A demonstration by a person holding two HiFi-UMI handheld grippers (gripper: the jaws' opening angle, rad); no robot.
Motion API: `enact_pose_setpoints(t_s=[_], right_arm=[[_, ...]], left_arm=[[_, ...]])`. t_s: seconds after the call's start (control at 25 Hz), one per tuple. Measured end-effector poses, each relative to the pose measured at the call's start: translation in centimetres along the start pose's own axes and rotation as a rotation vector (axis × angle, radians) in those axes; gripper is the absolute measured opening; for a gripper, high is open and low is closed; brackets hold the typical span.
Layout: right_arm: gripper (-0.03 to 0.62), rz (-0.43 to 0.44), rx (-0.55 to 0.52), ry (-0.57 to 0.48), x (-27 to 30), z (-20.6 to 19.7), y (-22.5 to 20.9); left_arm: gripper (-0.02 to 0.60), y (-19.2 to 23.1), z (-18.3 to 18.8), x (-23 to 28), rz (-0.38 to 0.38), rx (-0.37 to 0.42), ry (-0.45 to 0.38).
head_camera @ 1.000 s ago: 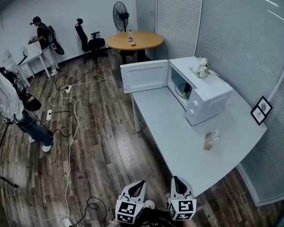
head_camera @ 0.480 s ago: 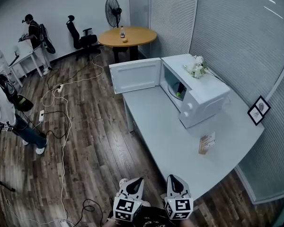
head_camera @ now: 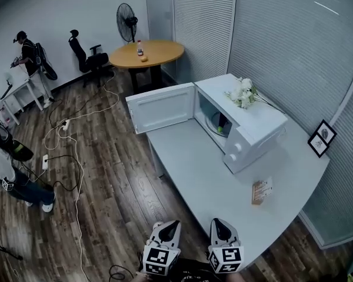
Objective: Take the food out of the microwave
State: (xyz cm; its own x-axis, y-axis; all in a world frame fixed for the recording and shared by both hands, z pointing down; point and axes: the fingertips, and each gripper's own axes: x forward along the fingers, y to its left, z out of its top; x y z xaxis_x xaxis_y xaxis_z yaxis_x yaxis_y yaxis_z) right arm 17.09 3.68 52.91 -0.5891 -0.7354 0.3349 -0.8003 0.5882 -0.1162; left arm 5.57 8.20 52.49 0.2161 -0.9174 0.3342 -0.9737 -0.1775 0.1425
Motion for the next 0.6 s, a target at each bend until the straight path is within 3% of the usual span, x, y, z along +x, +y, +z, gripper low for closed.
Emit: enact_pose_setpoints(t_s=[0.6], right_arm=[[0.005,-0.156,0.042,0.026,11.1,3.5,-0.3]], left_arm=[[0.008,9.8,3.4,9.0,-0.152,0.021,0.046]])
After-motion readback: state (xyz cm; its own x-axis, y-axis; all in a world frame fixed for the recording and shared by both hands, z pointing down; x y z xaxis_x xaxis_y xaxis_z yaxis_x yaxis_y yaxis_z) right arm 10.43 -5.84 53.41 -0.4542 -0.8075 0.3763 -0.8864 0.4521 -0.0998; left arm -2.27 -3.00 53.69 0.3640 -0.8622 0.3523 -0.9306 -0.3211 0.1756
